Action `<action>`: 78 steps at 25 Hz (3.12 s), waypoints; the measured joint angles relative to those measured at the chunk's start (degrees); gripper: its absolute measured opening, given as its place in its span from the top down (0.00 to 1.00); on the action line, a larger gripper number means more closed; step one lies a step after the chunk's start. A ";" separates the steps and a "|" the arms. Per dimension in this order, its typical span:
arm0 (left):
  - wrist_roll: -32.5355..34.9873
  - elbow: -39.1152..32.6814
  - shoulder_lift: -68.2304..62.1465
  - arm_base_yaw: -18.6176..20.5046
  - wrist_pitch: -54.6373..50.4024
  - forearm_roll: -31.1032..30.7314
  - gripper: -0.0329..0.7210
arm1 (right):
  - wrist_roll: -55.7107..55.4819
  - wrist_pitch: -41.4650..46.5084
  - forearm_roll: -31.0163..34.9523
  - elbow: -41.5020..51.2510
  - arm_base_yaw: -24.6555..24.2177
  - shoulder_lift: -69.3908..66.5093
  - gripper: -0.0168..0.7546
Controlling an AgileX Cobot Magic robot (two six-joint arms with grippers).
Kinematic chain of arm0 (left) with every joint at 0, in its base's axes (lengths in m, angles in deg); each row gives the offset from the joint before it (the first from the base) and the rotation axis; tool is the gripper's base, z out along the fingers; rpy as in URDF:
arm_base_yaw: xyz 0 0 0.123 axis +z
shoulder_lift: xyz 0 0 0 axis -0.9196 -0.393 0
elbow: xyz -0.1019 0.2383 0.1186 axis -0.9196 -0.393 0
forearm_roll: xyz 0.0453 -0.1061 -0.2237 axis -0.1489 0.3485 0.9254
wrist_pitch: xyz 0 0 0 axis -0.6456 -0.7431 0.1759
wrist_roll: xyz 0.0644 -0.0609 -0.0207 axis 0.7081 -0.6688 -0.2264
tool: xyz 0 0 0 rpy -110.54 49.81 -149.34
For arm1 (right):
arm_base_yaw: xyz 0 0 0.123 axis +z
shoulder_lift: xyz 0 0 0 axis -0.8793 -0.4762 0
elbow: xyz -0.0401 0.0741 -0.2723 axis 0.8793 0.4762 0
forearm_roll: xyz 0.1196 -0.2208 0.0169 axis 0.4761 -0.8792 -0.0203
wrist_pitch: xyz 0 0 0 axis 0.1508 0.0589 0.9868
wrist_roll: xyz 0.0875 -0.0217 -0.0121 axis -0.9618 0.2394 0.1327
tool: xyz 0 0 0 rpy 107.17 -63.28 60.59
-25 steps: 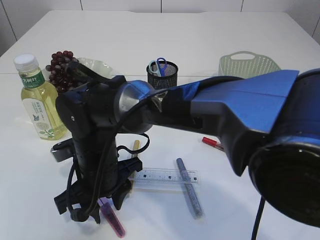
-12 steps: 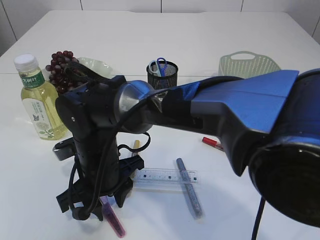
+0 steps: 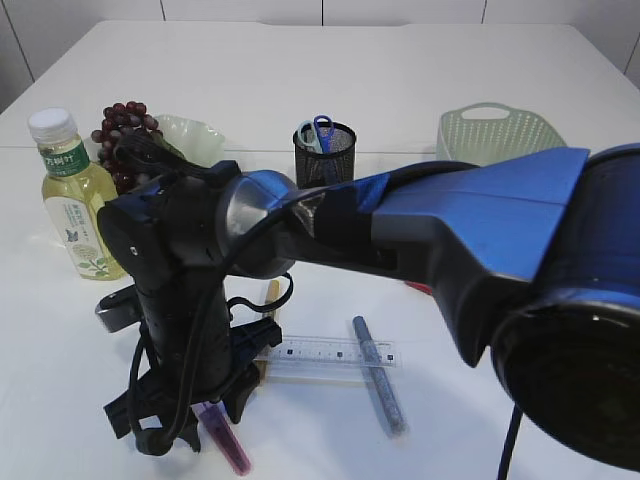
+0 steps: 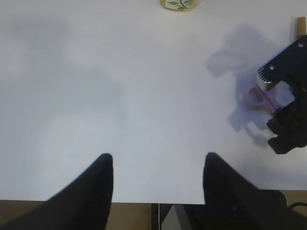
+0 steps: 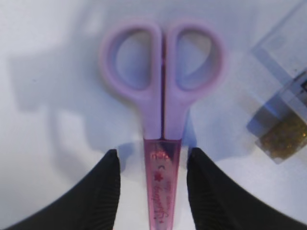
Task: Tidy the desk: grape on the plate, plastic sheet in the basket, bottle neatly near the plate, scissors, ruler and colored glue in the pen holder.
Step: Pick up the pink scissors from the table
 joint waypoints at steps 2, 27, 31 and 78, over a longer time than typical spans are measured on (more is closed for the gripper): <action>0.00 0.00 0.00 0.00 0.00 0.00 0.38 | 0.00 0.00 0.00 0.00 0.00 -0.24 0.50; 0.10 0.00 0.00 0.00 0.00 0.00 0.38 | 0.00 -0.09 -0.08 -0.13 0.00 -0.47 0.50; 0.10 0.00 0.00 0.00 0.00 0.00 0.38 | 0.00 -0.09 -0.12 -0.13 0.00 -0.51 0.55; 0.10 0.00 0.00 0.00 0.00 0.00 0.38 | 4.53 -0.09 -2.07 -0.13 2.69 4.33 0.74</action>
